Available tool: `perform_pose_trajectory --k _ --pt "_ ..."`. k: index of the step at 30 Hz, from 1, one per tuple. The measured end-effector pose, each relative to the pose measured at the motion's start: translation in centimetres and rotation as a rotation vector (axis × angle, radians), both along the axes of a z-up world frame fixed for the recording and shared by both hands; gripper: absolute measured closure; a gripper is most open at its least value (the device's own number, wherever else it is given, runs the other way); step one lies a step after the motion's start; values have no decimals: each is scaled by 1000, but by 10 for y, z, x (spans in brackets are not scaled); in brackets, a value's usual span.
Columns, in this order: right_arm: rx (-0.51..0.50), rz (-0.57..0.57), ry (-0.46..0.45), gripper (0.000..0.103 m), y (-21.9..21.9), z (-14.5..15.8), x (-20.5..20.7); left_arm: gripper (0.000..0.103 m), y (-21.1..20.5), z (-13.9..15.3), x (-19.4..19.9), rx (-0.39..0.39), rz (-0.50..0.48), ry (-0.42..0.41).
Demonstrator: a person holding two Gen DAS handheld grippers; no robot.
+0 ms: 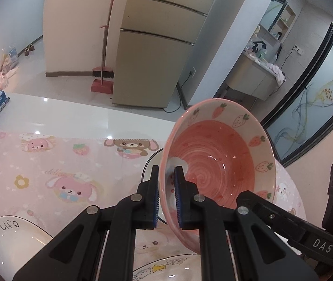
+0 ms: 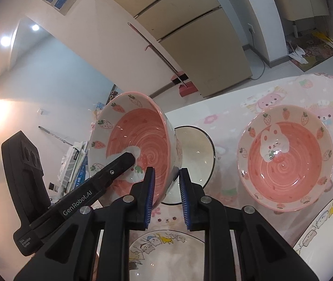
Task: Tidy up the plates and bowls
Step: 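Lift the pink bowl with both grippers and carry it over the white bowl, then lower the pink bowl into the white bowl and open both grippers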
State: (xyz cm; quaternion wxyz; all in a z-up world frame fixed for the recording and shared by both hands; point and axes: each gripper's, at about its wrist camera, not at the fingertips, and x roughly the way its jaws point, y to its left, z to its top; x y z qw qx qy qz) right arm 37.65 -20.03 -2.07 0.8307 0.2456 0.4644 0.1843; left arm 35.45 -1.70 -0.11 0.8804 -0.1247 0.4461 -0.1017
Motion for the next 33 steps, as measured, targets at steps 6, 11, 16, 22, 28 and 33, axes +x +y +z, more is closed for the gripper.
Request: perform_pose_trajectory --k 6,11,16,22,28,33 --pt "-41 -3 27 80 2 -14 7 94 -3 -13 5 42 -8 22" --pt "-79 7 50 80 15 -20 4 93 -10 -9 2 136 30 22" --pt "-150 2 32 80 22 -18 4 93 -9 -12 1 139 28 29" --pt "-167 -19 50 80 16 -24 7 93 -13 -27 8 132 8 66" --pt "-219 -26 38 80 23 -25 8 93 -20 -30 10 162 3 69" --pt "-229 -24 35 80 24 -26 7 93 -26 -28 10 199 7 62"
